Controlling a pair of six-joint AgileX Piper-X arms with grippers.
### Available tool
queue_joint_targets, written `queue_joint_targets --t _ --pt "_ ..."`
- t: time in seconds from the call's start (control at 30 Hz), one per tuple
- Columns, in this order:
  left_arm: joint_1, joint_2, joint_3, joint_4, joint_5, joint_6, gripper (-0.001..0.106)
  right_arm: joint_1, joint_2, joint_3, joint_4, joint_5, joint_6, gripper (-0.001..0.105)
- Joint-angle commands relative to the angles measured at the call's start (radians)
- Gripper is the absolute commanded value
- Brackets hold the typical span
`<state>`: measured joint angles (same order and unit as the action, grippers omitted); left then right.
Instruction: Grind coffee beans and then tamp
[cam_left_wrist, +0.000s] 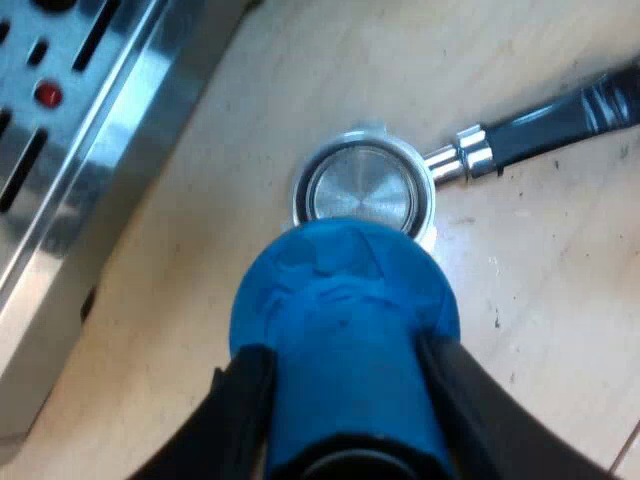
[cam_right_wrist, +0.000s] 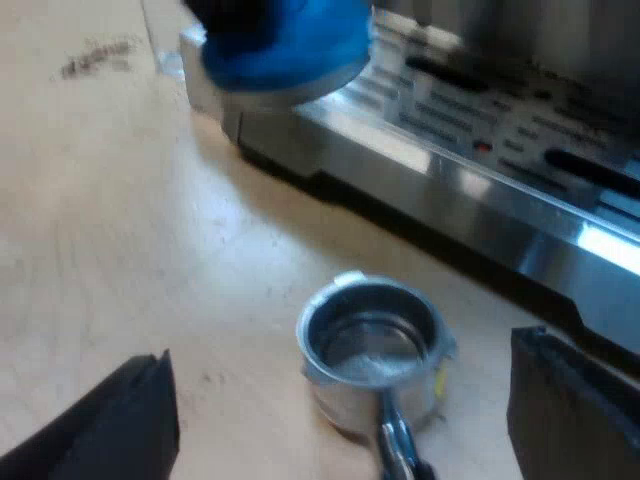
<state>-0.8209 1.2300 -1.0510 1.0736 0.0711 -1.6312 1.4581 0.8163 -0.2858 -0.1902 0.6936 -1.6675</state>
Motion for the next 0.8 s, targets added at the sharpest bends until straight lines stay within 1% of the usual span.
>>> queue_joint_targets --t 0.03,0.1,0.13,0.2,0.23,0.27,0.3,0.37,0.4,0.47,0.57,0.63,0.73,0.8 --pt "0.039 -0.050 0.019 0.026 -0.022 -0.024 0.000 0.000 0.002 -0.009 -0.043 0.005 -0.016 0.070" --pt "0.067 -0.075 0.042 0.026 -0.022 -0.024 0.000 0.000 0.002 -0.009 -0.045 0.005 -0.016 0.070" --pt "0.110 -0.108 0.082 0.026 -0.022 -0.024 0.000 0.000 0.002 -0.009 -0.045 0.005 -0.016 0.070" --pt "0.149 -0.135 0.112 0.030 -0.022 -0.024 0.000 0.000 0.002 -0.009 -0.045 0.005 -0.016 0.070" --pt "0.184 -0.157 0.143 0.030 -0.022 -0.024 0.000 0.000 0.002 -0.009 -0.045 0.005 -0.016 0.070" --pt "0.195 -0.163 0.158 0.030 -0.022 -0.020 0.000 0.000 0.002 -0.009 -0.045 0.005 -0.016 0.070" --pt "0.238 -0.181 0.189 0.026 -0.018 -0.016 0.000 0.000 0.002 -0.009 -0.045 0.005 -0.016 0.070" --pt "0.301 -0.193 0.233 0.016 0.012 -0.013 0.000 0.000 0.002 -0.009 -0.045 0.005 -0.016 0.070" --pt "0.323 -0.194 0.244 0.010 0.016 -0.007 0.000 0.000 0.002 -0.009 -0.045 0.005 -0.016 0.070" --pt "0.364 -0.193 0.280 -0.019 0.015 -0.001 0.000 0.000 0.002 -0.009 -0.045 0.005 -0.013 0.070" --pt "0.444 -0.193 0.345 -0.105 0.015 -0.002 0.000 0.000 0.002 -0.009 -0.045 0.005 -0.013 0.070" --pt "0.484 -0.193 0.375 -0.138 0.015 -0.002 0.000 0.000 0.002 -0.009 -0.045 0.005 -0.013 0.070" --pt "0.528 -0.190 0.414 -0.193 0.015 -0.002 0.000 0.000 0.002 -0.009 -0.045 0.002 -0.013 0.070" --pt "0.533 -0.175 0.426 -0.214 0.015 -0.002 0.000 0.000 0.002 -0.009 -0.045 0.003 -0.013 0.070"
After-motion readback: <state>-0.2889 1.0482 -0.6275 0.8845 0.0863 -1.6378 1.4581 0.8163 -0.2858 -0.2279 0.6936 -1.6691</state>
